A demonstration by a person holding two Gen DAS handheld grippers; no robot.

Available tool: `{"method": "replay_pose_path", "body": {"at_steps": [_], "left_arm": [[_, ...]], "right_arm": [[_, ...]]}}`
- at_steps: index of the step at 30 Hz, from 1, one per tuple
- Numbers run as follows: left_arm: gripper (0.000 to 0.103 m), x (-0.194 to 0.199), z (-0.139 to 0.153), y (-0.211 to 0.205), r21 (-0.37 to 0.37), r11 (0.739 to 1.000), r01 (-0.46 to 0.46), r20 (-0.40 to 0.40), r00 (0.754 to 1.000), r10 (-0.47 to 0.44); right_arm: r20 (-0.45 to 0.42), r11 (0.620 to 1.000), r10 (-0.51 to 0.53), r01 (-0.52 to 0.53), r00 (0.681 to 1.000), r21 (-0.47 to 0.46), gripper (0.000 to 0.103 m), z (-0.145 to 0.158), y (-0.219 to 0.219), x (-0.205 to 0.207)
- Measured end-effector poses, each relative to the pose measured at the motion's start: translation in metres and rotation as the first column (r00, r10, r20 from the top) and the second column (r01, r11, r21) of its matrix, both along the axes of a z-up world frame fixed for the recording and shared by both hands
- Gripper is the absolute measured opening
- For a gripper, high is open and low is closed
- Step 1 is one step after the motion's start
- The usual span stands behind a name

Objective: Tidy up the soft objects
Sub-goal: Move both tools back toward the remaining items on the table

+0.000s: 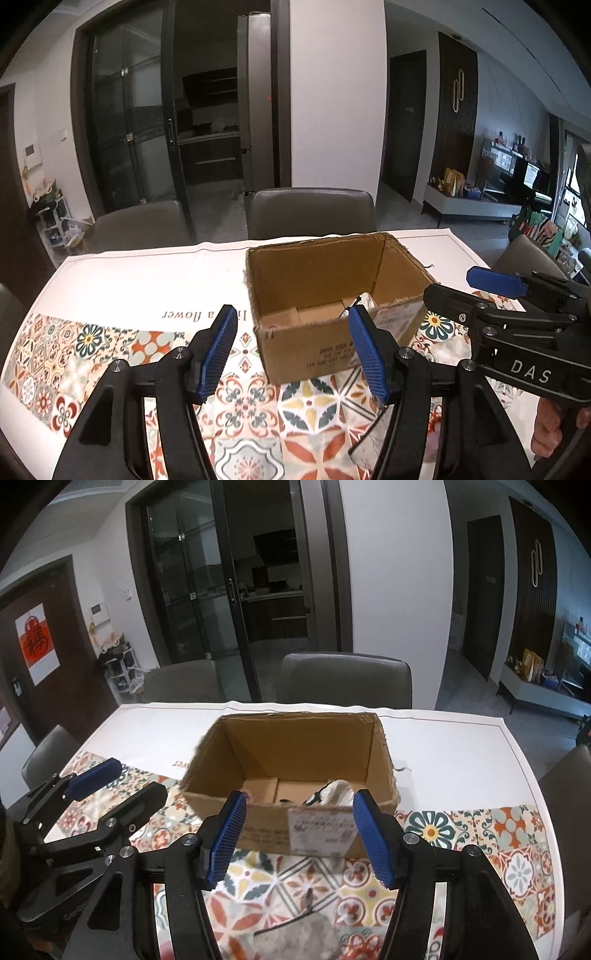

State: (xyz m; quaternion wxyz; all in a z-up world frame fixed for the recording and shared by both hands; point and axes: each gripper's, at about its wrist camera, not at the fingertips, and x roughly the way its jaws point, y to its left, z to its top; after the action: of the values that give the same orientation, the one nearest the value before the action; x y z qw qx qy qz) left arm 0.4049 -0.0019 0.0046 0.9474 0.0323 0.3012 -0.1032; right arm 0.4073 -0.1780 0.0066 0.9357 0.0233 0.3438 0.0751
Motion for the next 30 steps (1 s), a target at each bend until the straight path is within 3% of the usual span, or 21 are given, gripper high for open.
{"method": "replay_pose_path", "body": {"at_steps": [11,30], "left_arm": [[0.063,-0.057,-0.004,0.018,0.001,1.0,0.003,-0.017,1.0,-0.003],[0.063,-0.12,-0.043,0.05,0.042,0.998,0.056,-0.118,0.992,-0.05]], "right_arm": [[-0.003,1.0,0.003,-0.003,1.0,0.016,0.062,0.004,0.015,-0.054],[-0.167,0.999,-0.011,0.016,0.986,0.03,0.062,-0.045,0.048,-0.124]]}}
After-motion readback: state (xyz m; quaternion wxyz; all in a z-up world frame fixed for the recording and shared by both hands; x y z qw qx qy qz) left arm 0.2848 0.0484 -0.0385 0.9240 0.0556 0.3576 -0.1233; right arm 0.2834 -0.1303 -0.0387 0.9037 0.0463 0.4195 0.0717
